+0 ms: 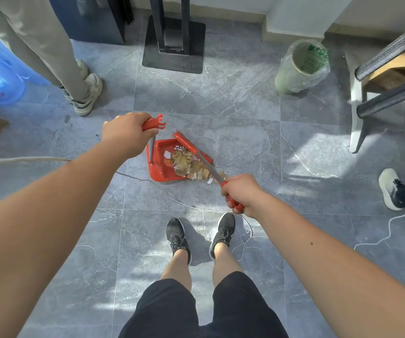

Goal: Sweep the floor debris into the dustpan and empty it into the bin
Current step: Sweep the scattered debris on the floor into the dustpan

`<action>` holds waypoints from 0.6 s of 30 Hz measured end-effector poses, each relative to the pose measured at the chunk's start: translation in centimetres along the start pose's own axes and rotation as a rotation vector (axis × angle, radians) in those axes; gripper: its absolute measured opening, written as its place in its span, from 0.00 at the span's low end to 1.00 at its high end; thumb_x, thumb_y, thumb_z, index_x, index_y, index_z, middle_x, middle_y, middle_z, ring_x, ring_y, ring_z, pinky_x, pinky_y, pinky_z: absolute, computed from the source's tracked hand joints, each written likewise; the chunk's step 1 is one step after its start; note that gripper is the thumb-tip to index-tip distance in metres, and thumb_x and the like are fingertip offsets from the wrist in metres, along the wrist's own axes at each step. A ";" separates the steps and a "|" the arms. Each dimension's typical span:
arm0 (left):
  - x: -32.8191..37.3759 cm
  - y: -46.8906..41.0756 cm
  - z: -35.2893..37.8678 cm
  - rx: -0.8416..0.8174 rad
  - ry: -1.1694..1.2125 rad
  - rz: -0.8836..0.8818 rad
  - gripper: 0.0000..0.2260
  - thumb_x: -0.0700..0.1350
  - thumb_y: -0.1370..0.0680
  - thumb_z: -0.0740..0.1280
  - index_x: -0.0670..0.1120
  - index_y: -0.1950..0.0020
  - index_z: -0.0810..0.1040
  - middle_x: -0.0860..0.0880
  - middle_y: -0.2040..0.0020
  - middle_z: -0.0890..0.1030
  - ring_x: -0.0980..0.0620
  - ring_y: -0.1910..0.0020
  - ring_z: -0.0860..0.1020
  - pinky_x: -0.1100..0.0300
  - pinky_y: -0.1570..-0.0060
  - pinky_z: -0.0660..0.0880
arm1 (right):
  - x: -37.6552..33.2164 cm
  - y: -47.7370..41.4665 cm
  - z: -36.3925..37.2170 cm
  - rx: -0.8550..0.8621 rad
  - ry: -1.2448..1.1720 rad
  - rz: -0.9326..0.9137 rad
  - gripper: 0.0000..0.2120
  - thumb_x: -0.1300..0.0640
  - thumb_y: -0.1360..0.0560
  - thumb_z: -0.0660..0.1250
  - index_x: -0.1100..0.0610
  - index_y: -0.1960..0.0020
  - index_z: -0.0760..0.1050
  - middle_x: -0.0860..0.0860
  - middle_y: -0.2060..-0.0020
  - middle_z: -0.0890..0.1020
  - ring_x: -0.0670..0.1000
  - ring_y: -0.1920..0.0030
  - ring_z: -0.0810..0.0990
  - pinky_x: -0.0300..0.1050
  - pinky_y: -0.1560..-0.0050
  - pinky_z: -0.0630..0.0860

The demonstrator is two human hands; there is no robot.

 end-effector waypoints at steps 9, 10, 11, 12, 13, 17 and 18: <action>0.1 -0.3 -0.6 -0.100 0.003 0.051 0.09 0.57 0.20 0.67 0.54 0.45 0.81 0.52 0.56 0.79 0.46 0.56 0.75 0.54 0.58 0.71 | 0.0 0.4 -1.9 0.117 -0.108 0.038 0.07 0.72 0.29 0.62 0.66 0.53 0.75 0.55 0.77 0.71 0.51 0.77 0.67 0.36 0.77 0.62; 0.1 -0.4 -0.7 -0.102 0.000 0.057 0.10 0.58 0.20 0.67 0.54 0.45 0.81 0.52 0.57 0.79 0.46 0.56 0.75 0.54 0.58 0.71 | 0.2 0.5 -2.2 0.136 -0.118 0.050 0.06 0.72 0.29 0.62 0.67 0.53 0.75 0.55 0.79 0.71 0.51 0.78 0.67 0.36 0.78 0.63; 0.1 -0.6 -0.7 -0.103 -0.004 0.062 0.10 0.58 0.21 0.67 0.55 0.46 0.81 0.52 0.57 0.79 0.46 0.56 0.76 0.54 0.59 0.71 | 0.5 0.5 -2.4 0.154 -0.121 0.059 0.06 0.72 0.29 0.63 0.67 0.53 0.74 0.54 0.81 0.71 0.51 0.78 0.67 0.36 0.78 0.63; 0.1 -0.7 -0.8 -0.103 -0.014 0.066 0.10 0.58 0.21 0.66 0.55 0.45 0.81 0.52 0.57 0.80 0.46 0.56 0.76 0.54 0.59 0.71 | 0.8 0.6 -2.7 0.170 -0.121 0.067 0.05 0.72 0.29 0.63 0.67 0.53 0.73 0.54 0.82 0.70 0.51 0.79 0.67 0.35 0.79 0.63; 0.1 -0.7 -0.9 -0.106 -0.025 0.069 0.11 0.59 0.21 0.66 0.55 0.45 0.81 0.52 0.57 0.80 0.45 0.56 0.77 0.54 0.59 0.71 | 1.2 0.6 -2.9 0.186 -0.124 0.077 0.04 0.72 0.28 0.63 0.66 0.55 0.72 0.54 0.82 0.71 0.51 0.80 0.67 0.36 0.79 0.64; -0.1 -1.0 -1.1 -0.115 -0.040 0.073 0.11 0.60 0.21 0.66 0.56 0.43 0.81 0.52 0.56 0.81 0.45 0.55 0.78 0.53 0.57 0.74 | 3.0 0.7 -3.5 0.234 -0.214 0.136 0.06 0.72 0.28 0.61 0.63 0.57 0.70 0.53 0.80 0.69 0.50 0.80 0.66 0.35 0.79 0.63; -0.2 -1.0 -1.2 -0.113 -0.045 0.079 0.12 0.60 0.21 0.66 0.56 0.43 0.81 0.52 0.56 0.81 0.45 0.55 0.78 0.53 0.57 0.74 | 3.4 0.7 -3.6 0.242 -0.254 0.152 0.07 0.72 0.28 0.61 0.62 0.57 0.70 0.52 0.80 0.69 0.50 0.79 0.66 0.35 0.79 0.63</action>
Point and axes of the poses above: each hand's wrist, its own y-axis away from the middle knuckle, its own z-axis out of the palm, x = y × z, the point moved 3 cm from there along -y, towards the middle knuckle
